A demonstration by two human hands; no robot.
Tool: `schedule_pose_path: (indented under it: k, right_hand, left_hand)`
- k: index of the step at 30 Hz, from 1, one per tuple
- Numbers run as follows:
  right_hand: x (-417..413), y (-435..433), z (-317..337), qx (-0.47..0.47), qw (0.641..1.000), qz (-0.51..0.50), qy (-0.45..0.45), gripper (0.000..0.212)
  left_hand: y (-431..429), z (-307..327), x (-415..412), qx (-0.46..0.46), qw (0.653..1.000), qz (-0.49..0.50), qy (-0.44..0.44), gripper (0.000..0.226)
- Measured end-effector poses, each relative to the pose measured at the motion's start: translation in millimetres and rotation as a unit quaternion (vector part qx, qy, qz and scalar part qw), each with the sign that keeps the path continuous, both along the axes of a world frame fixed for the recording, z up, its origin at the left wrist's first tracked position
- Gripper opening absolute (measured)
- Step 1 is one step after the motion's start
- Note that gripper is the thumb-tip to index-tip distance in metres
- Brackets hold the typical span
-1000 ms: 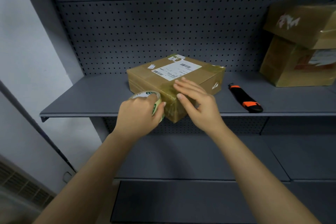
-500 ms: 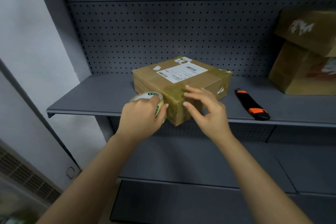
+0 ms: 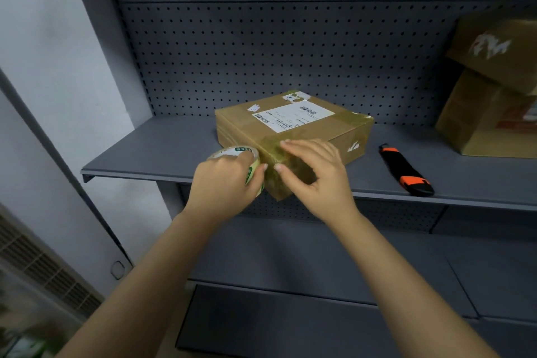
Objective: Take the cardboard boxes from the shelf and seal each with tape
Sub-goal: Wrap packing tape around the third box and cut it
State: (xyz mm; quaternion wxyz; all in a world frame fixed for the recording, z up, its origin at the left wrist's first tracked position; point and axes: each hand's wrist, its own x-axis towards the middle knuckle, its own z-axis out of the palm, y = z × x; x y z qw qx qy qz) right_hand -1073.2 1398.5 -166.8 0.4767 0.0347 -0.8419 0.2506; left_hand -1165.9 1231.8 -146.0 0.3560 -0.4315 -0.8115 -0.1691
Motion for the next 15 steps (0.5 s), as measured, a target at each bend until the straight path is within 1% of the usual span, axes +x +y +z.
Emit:
schedule_pose_path:
  k: [3,7,9,12,15]
  right_hand:
    - [-6,-5,-6,-0.006,1.000,0.016,-0.020,0.037]
    - [-8,-2,-7,-0.010,1.000,0.023,0.002,0.032]
    - [-8,-4,-8,-0.018,0.999,0.026,0.012,0.030]
    - [-9,-8,-9,-0.028,0.999,0.023,0.012,0.025]
    - [-12,-13,-6,-0.030,0.999,0.028,-0.015,0.023]
  left_hand:
    - [-2,-2,-2,0.005,1.000,-0.003,-0.011,0.039]
    - [-13,-5,-2,0.010,0.997,-0.054,-0.046,0.044]
    - [-20,-6,1,0.013,0.995,-0.072,-0.063,0.041]
    - [-28,-12,3,0.013,0.997,-0.059,-0.047,0.036]
    - [-29,-15,2,0.015,0.998,-0.049,-0.036,0.036]
